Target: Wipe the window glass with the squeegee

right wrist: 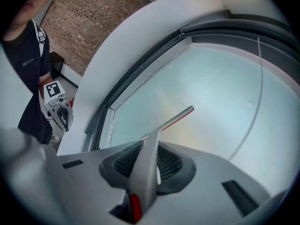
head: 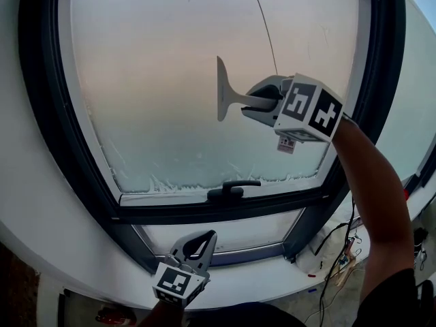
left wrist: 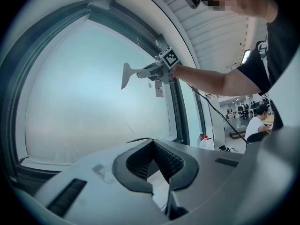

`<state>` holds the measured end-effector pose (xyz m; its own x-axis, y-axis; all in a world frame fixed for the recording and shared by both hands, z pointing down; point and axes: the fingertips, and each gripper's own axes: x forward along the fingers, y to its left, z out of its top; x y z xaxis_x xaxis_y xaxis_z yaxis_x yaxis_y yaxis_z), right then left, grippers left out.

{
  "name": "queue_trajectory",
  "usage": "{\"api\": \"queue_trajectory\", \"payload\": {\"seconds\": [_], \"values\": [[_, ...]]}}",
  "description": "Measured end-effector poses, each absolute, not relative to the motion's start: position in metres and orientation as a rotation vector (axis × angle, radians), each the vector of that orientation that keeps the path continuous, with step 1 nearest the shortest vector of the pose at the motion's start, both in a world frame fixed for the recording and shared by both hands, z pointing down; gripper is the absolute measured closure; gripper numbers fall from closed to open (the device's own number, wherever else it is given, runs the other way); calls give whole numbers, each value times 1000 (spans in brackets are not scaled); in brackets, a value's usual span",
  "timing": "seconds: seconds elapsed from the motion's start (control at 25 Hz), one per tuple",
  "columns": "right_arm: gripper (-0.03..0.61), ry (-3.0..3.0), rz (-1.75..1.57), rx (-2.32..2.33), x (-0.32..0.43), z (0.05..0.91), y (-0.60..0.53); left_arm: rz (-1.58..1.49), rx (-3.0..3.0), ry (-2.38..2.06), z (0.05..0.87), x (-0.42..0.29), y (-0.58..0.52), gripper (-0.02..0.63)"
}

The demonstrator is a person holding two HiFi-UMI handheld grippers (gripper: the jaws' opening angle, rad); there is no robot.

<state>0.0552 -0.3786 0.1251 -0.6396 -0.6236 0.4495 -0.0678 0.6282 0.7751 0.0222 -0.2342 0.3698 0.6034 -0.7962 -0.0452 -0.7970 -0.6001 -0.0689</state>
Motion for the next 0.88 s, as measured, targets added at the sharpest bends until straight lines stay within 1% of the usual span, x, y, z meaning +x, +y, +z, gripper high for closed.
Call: {"api": "queue_trajectory", "payload": {"seconds": [0.56,0.76,0.88], "values": [[511,-2090,-945,568,50,125,-378,-15,-2737,1353,370,-1,-228,614],[511,-2060,-983,546,38,123,-365,-31,-2717,1349,367,-15,-225,614],[511,-2102,-999,495,18,121,-340,-39,-2690,1358,362,-30,-222,614]]}}
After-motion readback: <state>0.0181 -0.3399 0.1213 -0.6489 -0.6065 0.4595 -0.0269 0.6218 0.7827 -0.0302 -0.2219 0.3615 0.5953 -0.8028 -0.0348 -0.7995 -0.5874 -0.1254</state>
